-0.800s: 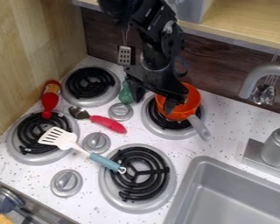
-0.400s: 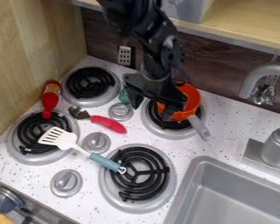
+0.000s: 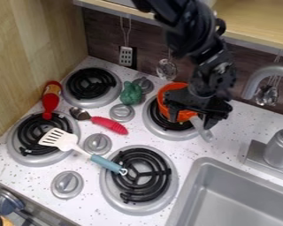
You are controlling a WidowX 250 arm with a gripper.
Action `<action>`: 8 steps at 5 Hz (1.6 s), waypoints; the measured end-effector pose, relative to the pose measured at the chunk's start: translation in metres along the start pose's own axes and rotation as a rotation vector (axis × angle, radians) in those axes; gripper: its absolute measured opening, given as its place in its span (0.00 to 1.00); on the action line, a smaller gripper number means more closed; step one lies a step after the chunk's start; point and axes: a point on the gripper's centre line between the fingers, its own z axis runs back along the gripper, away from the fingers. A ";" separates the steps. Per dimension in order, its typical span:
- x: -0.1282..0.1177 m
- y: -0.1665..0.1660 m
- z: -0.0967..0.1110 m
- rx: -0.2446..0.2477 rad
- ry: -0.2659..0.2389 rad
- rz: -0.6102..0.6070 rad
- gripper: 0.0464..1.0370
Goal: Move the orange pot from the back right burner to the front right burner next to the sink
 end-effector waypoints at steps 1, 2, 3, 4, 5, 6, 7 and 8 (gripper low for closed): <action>-0.002 -0.021 -0.004 0.013 -0.009 0.039 0.96; 0.004 -0.026 -0.008 -0.002 -0.036 0.045 0.96; 0.004 -0.025 -0.028 -0.014 -0.078 0.047 0.96; 0.009 -0.016 -0.039 -0.024 -0.082 0.038 0.96; 0.007 -0.011 -0.047 0.005 -0.051 0.060 0.96; 0.000 -0.014 -0.059 -0.019 0.009 0.084 0.96; 0.005 -0.013 -0.064 -0.051 -0.008 0.111 0.91; 0.000 -0.010 -0.068 -0.030 0.005 0.114 0.64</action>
